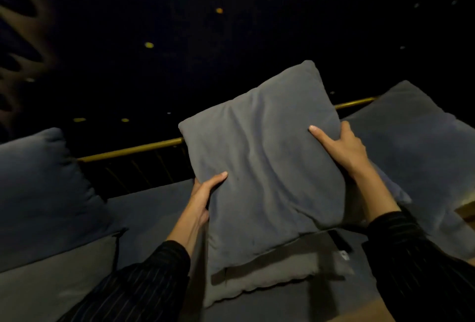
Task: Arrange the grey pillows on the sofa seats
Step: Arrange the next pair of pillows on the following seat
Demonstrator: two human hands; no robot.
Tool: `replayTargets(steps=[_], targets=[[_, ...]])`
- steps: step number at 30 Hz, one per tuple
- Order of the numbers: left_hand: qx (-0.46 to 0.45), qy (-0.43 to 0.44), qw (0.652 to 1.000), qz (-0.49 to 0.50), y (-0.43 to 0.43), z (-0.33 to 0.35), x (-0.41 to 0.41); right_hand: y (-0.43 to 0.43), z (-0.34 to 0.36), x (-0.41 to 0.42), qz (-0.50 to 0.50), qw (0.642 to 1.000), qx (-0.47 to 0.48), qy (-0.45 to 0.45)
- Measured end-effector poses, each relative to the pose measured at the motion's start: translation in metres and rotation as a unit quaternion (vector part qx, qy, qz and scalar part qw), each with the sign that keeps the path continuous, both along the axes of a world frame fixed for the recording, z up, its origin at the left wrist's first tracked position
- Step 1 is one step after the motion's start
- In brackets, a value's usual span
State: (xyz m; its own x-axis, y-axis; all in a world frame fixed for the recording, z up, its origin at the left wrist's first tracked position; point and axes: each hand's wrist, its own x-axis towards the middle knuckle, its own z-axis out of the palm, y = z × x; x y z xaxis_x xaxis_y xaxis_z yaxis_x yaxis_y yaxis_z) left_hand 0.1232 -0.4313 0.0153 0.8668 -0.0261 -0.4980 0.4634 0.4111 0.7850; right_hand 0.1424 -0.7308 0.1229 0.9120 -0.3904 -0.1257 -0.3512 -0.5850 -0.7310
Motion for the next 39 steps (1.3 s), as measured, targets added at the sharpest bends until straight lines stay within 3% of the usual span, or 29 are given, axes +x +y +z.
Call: replayTargets(steps=[6, 12, 16, 20, 23, 27, 30, 31, 33, 36, 39], targets=[[0.077, -0.047, 0.989, 0.113, 0.136, 0.047, -0.058, 0.129, -0.002, -0.013, 0.069, 0.989, 0.118, -0.059], [0.198, -0.078, 0.957, 0.196, 0.278, 0.074, -0.135, 0.277, -0.034, -0.045, 0.144, 0.949, 0.276, -0.058], [0.254, -0.053, 0.93, 0.262, 0.366, 0.072, -0.191, 0.381, -0.073, -0.069, 0.196, 0.921, 0.336, -0.006], [0.288, 0.008, 0.913, 0.288, 0.429, 0.042, -0.231, 0.46, -0.116, -0.089, 0.259, 0.901, 0.339, 0.081], [0.388, 0.081, 0.882, 0.256, 0.459, 0.0, -0.241, 0.49, -0.147, -0.104, 0.281, 0.893, 0.323, 0.14], [0.424, 0.169, 0.854, 0.248, 0.449, -0.022, -0.227, 0.493, -0.165, -0.109, 0.294, 0.898, 0.284, 0.165], [0.508, 0.21, 0.769, 0.328, 0.406, -0.008, -0.207, 0.489, -0.167, -0.1, 0.314, 0.899, 0.256, 0.166], [0.542, 0.196, 0.737, 0.353, 0.388, -0.006, -0.2, 0.487, -0.167, -0.097, 0.321, 0.897, 0.25, 0.173], [0.6, 0.116, 0.704, 0.361, 0.345, -0.005, -0.188, 0.48, -0.168, -0.09, 0.344, 0.89, 0.233, 0.189], [0.635, -0.024, 0.707, 0.312, 0.276, -0.006, -0.164, 0.456, -0.165, -0.078, 0.39, 0.879, 0.171, 0.213], [0.604, -0.079, 0.75, 0.257, 0.218, -0.01, -0.138, 0.416, -0.163, -0.06, 0.423, 0.869, 0.114, 0.23]])
